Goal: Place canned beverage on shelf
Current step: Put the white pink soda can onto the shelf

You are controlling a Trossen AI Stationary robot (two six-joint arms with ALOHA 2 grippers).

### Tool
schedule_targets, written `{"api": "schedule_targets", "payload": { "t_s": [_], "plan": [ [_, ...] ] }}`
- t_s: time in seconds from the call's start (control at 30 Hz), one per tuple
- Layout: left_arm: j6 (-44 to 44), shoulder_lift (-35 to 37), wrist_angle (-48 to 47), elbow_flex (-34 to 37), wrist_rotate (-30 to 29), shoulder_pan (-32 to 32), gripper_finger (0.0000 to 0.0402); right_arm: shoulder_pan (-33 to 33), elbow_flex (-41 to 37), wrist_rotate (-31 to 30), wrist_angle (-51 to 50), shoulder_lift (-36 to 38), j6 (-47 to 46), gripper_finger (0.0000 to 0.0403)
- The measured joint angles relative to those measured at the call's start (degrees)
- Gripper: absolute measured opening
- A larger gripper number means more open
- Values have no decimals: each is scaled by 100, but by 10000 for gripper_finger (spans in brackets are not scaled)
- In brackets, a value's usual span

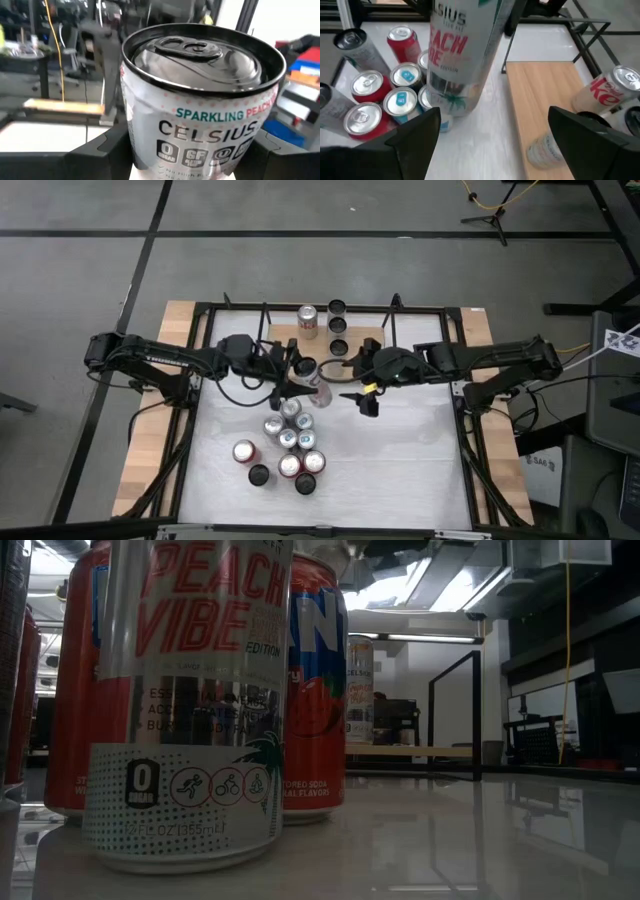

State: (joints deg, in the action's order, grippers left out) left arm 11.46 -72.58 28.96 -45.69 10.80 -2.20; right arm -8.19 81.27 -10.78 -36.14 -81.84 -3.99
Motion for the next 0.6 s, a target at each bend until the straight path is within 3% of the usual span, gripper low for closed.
{"api": "schedule_targets", "payload": {
  "t_s": [0.27,0.6],
  "plan": [
    [-7,0,-740,0,73,-2,238,-3,-2,31,335,-110,0,363],
    [-53,2,-792,0,303,-2,238,-4,-2,-54,371,-125,-7,363]
  ]
}}
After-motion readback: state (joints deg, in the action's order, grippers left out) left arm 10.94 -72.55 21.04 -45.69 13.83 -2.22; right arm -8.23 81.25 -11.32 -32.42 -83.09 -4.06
